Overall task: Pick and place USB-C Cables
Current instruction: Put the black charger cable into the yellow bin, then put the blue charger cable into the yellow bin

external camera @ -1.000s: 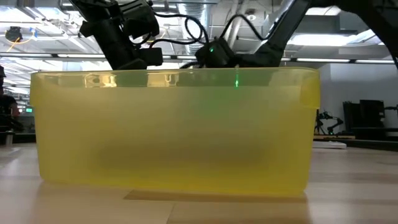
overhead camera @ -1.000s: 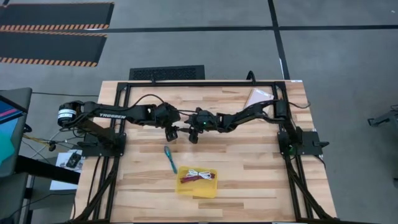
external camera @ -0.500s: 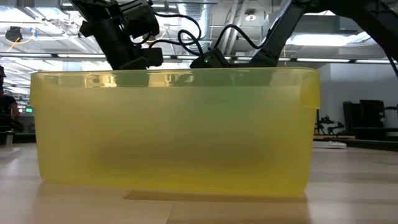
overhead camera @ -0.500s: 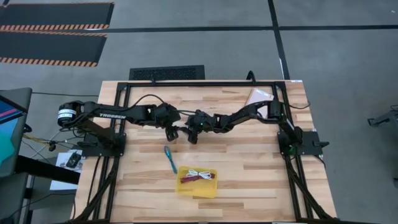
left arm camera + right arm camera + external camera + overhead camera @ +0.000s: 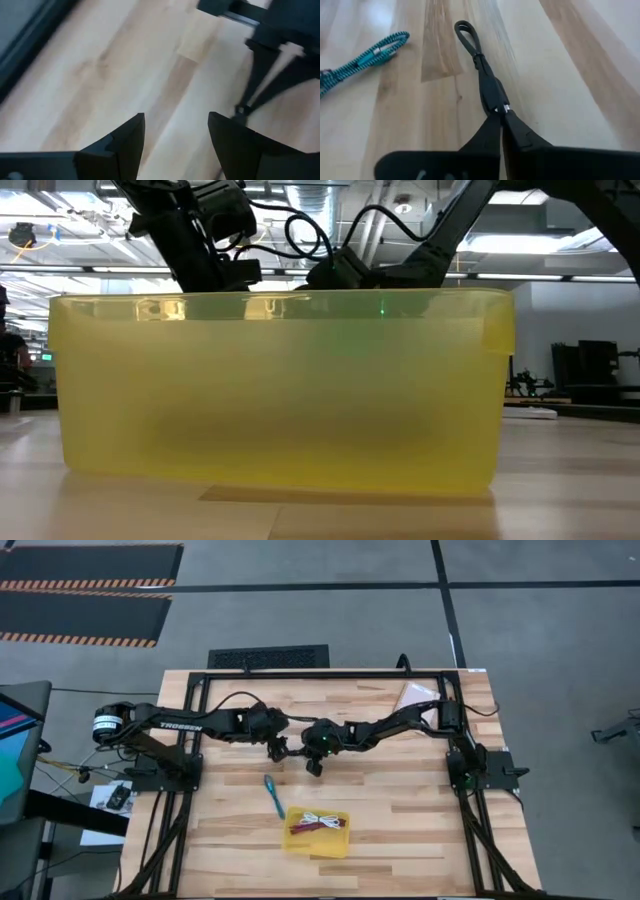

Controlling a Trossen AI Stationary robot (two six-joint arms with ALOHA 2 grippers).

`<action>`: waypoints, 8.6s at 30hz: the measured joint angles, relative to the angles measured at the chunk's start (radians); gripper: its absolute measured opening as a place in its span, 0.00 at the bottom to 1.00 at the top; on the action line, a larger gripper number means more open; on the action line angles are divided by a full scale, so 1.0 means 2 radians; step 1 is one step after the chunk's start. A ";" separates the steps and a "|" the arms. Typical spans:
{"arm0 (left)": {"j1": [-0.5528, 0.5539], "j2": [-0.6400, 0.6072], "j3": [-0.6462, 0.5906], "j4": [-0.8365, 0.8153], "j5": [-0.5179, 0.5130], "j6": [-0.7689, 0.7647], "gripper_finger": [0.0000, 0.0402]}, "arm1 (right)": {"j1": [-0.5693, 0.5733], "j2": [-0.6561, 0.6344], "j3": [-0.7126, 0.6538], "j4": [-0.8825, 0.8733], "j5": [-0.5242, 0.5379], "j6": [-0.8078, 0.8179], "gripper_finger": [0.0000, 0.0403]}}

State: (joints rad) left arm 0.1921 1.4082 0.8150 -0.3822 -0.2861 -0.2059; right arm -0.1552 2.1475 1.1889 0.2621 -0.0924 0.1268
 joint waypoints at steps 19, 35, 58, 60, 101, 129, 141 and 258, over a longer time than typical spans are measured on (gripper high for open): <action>-0.029 -0.004 0.003 0.014 0.017 -0.061 0.51 | 0.019 -0.142 -0.002 -0.248 0.062 0.004 0.00; -0.047 -0.005 0.004 0.266 0.223 -0.058 0.51 | 0.144 -0.319 -0.001 -0.503 0.167 0.063 0.00; -0.035 0.100 0.004 0.445 0.346 -0.221 0.51 | 0.210 -0.345 -0.001 -0.488 0.259 0.040 0.00; -0.039 0.100 0.004 0.449 0.340 -0.221 0.51 | 0.208 -0.345 -0.001 -0.481 0.259 0.036 0.00; -0.075 0.100 0.004 0.431 0.311 -0.175 0.03 | 0.192 -0.343 0.000 -0.423 0.254 -0.025 0.13; -0.269 -0.031 0.004 0.425 -0.050 0.044 0.01 | 0.277 -0.665 0.000 -0.472 0.264 0.082 0.43; -0.362 0.035 0.004 0.367 -0.105 -0.052 0.01 | 0.401 -0.719 -0.001 -0.628 0.384 0.230 0.38; -0.523 0.100 0.392 -0.552 -0.246 -0.541 0.44 | 0.177 -0.166 -0.020 0.022 0.228 0.076 0.63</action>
State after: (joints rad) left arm -0.8532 1.6085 1.5993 -1.4870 -0.7784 -1.2882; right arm 0.1988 1.8164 1.1491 0.3068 0.3636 0.2787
